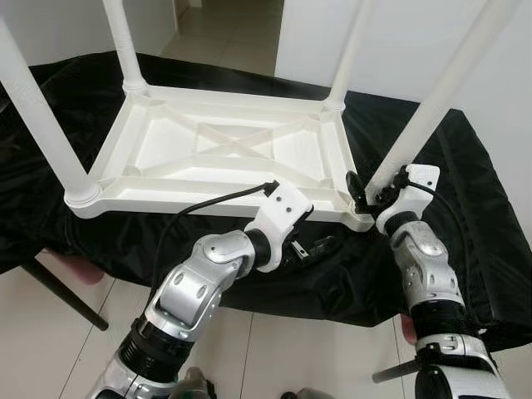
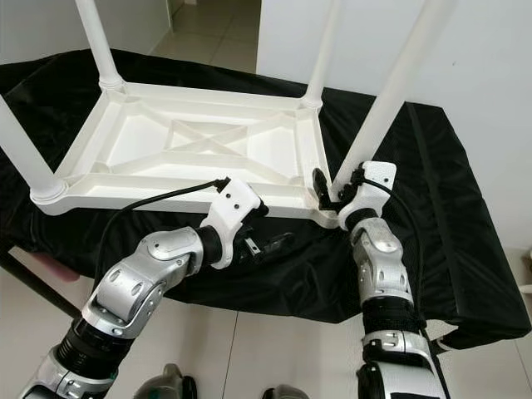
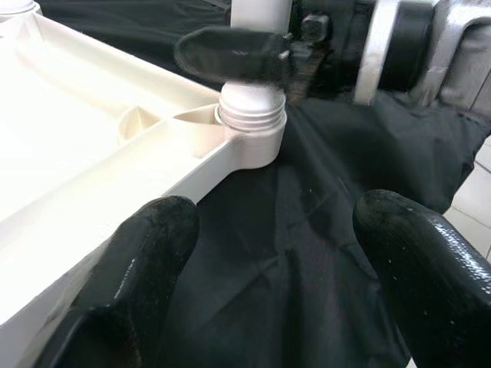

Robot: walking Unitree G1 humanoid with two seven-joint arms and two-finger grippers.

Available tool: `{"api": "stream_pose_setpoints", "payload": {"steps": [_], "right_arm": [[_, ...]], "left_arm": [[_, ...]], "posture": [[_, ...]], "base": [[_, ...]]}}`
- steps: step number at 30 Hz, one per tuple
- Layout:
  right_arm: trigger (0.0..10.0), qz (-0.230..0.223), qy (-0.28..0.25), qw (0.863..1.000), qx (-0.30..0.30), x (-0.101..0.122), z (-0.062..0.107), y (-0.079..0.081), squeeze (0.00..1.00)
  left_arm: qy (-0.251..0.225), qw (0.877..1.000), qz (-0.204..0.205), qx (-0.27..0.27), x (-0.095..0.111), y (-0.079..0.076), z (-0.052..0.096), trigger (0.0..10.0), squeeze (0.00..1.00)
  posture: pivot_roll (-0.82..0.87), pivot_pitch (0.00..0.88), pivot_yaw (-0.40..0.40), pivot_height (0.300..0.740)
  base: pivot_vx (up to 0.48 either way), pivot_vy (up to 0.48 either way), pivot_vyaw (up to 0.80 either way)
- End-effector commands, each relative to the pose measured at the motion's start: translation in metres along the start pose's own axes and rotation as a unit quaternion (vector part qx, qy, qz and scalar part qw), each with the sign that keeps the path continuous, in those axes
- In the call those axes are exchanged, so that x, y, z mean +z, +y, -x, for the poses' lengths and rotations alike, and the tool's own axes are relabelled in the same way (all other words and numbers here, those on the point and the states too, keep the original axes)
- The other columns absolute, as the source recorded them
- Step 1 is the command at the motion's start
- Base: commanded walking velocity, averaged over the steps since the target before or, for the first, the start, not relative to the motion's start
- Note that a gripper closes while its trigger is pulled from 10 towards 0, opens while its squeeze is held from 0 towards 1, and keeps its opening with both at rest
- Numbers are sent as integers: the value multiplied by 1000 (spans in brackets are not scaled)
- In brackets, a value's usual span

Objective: Building children table

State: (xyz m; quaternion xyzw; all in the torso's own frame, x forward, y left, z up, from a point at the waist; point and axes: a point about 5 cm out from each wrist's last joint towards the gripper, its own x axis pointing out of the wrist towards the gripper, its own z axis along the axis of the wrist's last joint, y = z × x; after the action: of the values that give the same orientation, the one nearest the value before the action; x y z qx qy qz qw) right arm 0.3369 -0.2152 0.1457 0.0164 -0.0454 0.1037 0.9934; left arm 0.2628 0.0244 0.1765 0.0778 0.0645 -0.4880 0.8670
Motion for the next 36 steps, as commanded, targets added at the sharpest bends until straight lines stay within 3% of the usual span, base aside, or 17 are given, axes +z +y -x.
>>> {"api": "stream_pose_setpoints", "payload": {"steps": [1, 6, 11, 22, 23, 26, 27, 29, 30, 36], "right_arm": [[10000, -3, -3, 999, 38, 0, 2, -4, 0], [10000, -1, 14, 995, 97, -4, 7, -8, 0], [10000, -1, 21, 993, 115, -6, 7, -11, 0], [10000, 45, 31, 987, 153, -1, -3, -16, 0], [8745, 51, 36, 985, 161, -1, -5, -17, 0], [8392, 53, 40, 984, 166, -1, -6, -18, 0], [1059, 49, 50, 982, 174, -3, -6, -17, 0], [1059, 49, 50, 982, 174, -3, -6, -17, 0], [0, 46, 62, 980, 186, -7, -5, -15, 0], [0, 37, 78, 975, 206, -15, -2, -12, 0]], "left_arm": [[2, 1000, -6, 13, 0, 1, -1, 10000, 0], [3, 1000, -7, 12, 0, 1, 0, 10000, 0], [4, 1000, -7, 11, 0, 1, 0, 10000, 0], [3, 1000, -9, 4, 1, 0, -1, 10000, 0], [2, 1000, -9, 5, 1, 0, -1, 10000, 0], [2, 1000, -9, 5, 1, 0, -1, 10000, 0], [2, 1000, -9, 6, 1, 0, -1, 10000, 0], [2, 1000, -9, 6, 1, 0, -1, 10000, 0], [2, 1000, -9, 8, 2, 0, 0, 10000, 0], [1, 1000, -8, 10, 2, 0, 0, 10000, 0]], "posture": [[63, 26, -59, 740], [64, 25, -57, 740], [63, 25, -55, 740], [56, 22, -47, 740], [62, 21, -49, 740], [62, 21, -49, 740], [68, 21, -53, 740], [68, 21, -53, 740], [70, 22, -54, 740], [69, 21, -53, 740]], "base": [[0, 0, 0], [0, 0, 0], [0, 0, 0], [0, 0, 0], [0, 0, 0], [0, 0, 0], [0, 0, 0], [0, 0, 0], [0, 0, 0], [0, 0, 0]]}}
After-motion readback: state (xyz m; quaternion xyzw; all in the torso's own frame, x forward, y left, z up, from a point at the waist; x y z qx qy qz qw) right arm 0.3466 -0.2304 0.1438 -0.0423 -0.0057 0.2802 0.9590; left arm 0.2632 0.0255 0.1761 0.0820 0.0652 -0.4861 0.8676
